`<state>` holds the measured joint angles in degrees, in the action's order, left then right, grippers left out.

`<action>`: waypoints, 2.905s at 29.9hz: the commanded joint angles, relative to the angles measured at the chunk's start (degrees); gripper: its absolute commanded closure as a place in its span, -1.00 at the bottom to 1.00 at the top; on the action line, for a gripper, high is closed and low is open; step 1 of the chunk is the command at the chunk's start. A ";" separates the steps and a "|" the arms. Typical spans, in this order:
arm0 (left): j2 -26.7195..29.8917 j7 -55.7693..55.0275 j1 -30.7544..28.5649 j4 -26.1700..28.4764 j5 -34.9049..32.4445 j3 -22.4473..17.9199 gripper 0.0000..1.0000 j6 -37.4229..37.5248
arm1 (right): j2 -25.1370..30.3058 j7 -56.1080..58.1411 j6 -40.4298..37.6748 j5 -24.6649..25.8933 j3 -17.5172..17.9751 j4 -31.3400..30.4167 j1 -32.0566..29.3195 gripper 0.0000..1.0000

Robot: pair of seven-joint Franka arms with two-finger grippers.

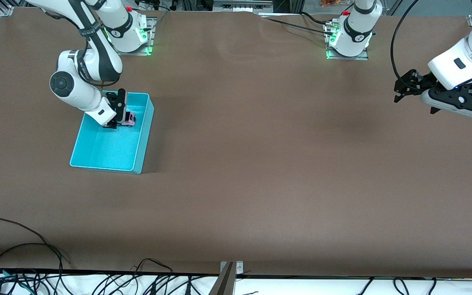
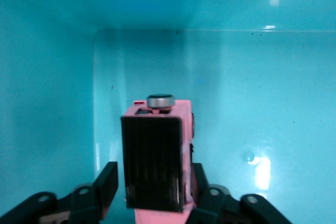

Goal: Wind and store pink jeep toy

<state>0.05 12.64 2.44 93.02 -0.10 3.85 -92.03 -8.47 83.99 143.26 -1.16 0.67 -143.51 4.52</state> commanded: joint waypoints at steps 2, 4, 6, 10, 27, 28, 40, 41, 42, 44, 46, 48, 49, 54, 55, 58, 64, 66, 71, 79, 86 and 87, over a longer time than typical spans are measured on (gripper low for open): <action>-1.11 0.46 0.28 -2.23 -0.34 -0.15 -1.00 1.33 | 1.69 1.09 -0.52 -1.03 0.12 1.12 0.05 -1.00; -1.11 0.46 0.20 -1.88 -0.34 -0.16 -1.00 1.42 | 2.75 1.09 -1.31 -1.03 0.12 2.53 0.05 -1.00; -1.11 0.46 0.20 -1.79 -0.34 -0.15 -1.00 1.42 | 3.71 0.83 -2.54 -1.03 0.20 4.19 0.14 -1.00; -1.11 0.64 0.37 -2.14 -0.42 -0.15 -1.00 1.42 | 4.33 0.04 -8.94 -2.52 0.12 11.39 0.14 -1.00; -1.11 1.16 -0.16 -2.23 -0.42 -0.24 -1.00 1.33 | 3.98 -38.44 -39.89 -8.07 -3.13 42.95 -0.13 -1.00; -1.11 1.16 -0.16 -2.23 -0.42 -0.24 -1.00 1.33 | 3.98 -41.25 -41.12 -7.80 -3.40 44.27 -0.13 -1.00; -1.46 0.46 0.37 -2.31 -0.42 -0.24 -1.00 1.33 | 3.81 -67.98 -52.55 -2.44 -4.45 55.43 -0.13 -1.00; -1.46 0.46 0.37 -2.31 -0.42 -0.24 -1.00 1.33 | 3.81 -70.17 -52.99 -2.35 -4.63 56.05 -0.13 -1.00; -1.46 0.46 0.37 -2.31 -0.42 -0.24 -1.00 1.33 | 3.81 -72.63 -53.26 -2.27 -4.89 56.32 -0.13 -1.00; -1.46 0.46 0.37 -2.31 -0.34 -0.16 -1.00 1.33 | 3.98 -76.24 -53.52 -2.09 -5.68 56.67 -0.13 -1.00; -1.46 0.55 0.37 -2.14 -0.34 -0.16 -1.00 1.33 | 3.89 -77.83 -53.61 -1.39 -6.21 57.55 -0.13 -1.00; -1.46 0.46 0.37 -2.23 -0.34 -0.15 -1.00 1.33 | 3.81 -77.75 -53.96 0.36 -6.39 58.08 -0.13 -1.00; -1.46 0.46 0.46 -2.23 -0.42 -0.15 -1.00 1.33 | 3.81 -77.84 -54.66 1.24 -6.56 58.08 -0.13 -1.00; -1.46 0.46 0.64 -2.31 -0.34 -0.07 -1.00 1.33 | 4.24 -78.45 -55.98 3.71 -6.39 58.08 0.22 -1.00; -1.46 0.46 0.55 -2.31 -0.34 -0.07 -1.00 1.33 | 4.33 -78.45 -56.07 3.80 -6.47 58.08 0.14 -1.00; -1.46 0.90 0.46 -2.23 -0.34 -0.07 -1.00 1.33 | 4.33 -79.77 -57.12 3.28 -7.09 58.08 -0.04 -1.00; -1.46 0.46 0.64 -2.40 -0.25 0.02 -1.00 1.33 | 5.74 -80.21 -57.92 2.31 -8.41 57.55 -0.04 -1.00; -1.46 0.46 0.64 -2.32 -0.34 0.02 -1.00 1.33 | 6.26 -80.30 -57.92 2.31 -8.23 57.29 0.05 -1.00; -1.46 0.90 0.20 -2.31 -0.34 -0.15 -1.00 1.33 | 8.29 -80.30 -56.95 2.22 -7.97 54.57 0.40 -1.00; -1.46 0.46 0.55 -2.31 -0.34 -0.07 -1.00 1.33 | 7.33 -80.21 -57.30 2.39 -8.06 55.88 0.49 -1.00; -1.46 0.55 0.55 -2.31 -0.34 -0.15 -1.00 1.33 | 4.60 -79.33 -57.83 2.57 -7.97 59.31 0.75 -1.00; -1.46 0.46 0.55 -2.31 -0.34 -0.07 -1.00 1.33 | 4.60 -79.16 -57.83 2.48 -8.06 59.31 0.67 -1.00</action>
<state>-0.38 12.64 2.63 92.87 -0.10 3.91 -91.93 -2.34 4.59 86.16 1.32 -7.18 -86.88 4.88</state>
